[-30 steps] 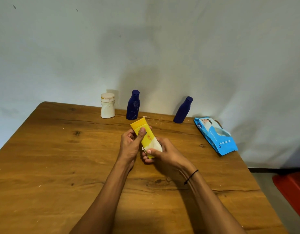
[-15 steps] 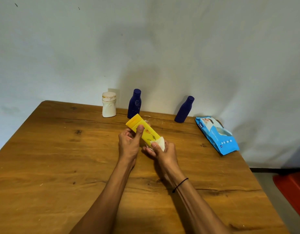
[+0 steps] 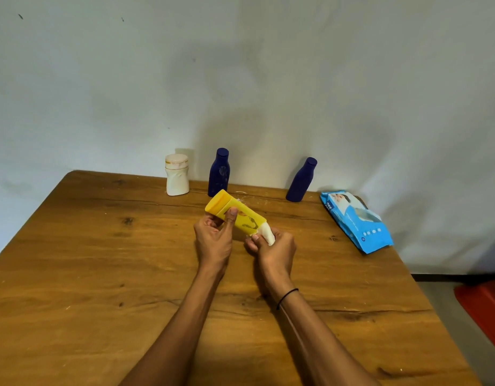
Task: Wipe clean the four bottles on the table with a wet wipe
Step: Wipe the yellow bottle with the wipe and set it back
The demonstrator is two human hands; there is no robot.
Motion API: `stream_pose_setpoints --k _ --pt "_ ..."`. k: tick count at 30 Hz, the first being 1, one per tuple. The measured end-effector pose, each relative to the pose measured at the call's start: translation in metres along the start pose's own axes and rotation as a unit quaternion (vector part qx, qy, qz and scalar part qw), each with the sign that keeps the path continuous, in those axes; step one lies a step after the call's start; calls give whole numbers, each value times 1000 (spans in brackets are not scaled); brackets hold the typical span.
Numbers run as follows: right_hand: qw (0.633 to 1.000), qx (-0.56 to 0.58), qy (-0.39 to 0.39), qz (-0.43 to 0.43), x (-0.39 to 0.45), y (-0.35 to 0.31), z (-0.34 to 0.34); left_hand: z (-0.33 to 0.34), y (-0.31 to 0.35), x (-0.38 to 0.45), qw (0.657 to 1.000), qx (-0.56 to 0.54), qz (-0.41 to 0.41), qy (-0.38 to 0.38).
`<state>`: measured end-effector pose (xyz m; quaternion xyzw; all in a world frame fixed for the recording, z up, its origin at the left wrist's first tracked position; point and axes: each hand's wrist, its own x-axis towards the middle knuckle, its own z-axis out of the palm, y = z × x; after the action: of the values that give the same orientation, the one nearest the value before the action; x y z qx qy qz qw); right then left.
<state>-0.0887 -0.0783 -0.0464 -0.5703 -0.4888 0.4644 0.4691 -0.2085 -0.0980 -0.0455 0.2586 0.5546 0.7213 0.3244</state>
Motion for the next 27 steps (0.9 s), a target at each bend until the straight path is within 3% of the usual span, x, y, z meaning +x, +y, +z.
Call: stream_pose_setpoints --k 4,8,15,20,27 --pt "998 -48 -27 -32 11 4 -4 3 13 9 1000 11 0 14" --pt "999 -12 -51 -12 26 1 -10 11 38 34 995 61 60 -59" --pt "998 14 -44 -34 49 7 -18 71 51 78 940 262 153 -158" --pt "995 -24 -17 -100 61 3 -13 101 42 98 899 340 192 -200" --pt "987 -92 -4 -129 69 14 -10 102 33 113 885 365 181 -228"
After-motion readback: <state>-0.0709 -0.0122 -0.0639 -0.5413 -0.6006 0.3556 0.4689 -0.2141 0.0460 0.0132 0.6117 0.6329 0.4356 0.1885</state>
